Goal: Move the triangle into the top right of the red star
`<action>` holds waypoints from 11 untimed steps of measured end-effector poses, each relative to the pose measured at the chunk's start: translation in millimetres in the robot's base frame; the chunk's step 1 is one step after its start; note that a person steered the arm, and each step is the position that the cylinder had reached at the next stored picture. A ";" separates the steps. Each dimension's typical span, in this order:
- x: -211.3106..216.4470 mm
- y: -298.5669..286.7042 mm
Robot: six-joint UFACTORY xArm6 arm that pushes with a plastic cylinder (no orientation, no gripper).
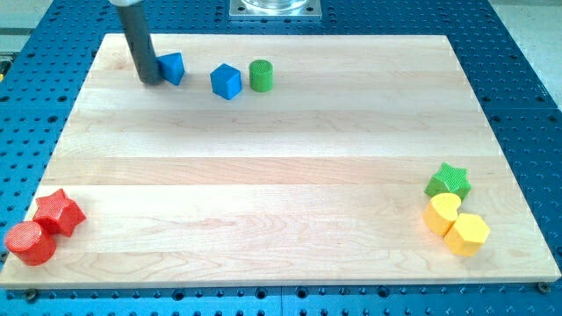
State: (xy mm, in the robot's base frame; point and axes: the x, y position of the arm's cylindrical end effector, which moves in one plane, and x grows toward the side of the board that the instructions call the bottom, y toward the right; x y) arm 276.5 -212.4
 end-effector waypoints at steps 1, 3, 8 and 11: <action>-26.2 50.2; 85.9 30.0; 155.4 29.2; 216.8 23.5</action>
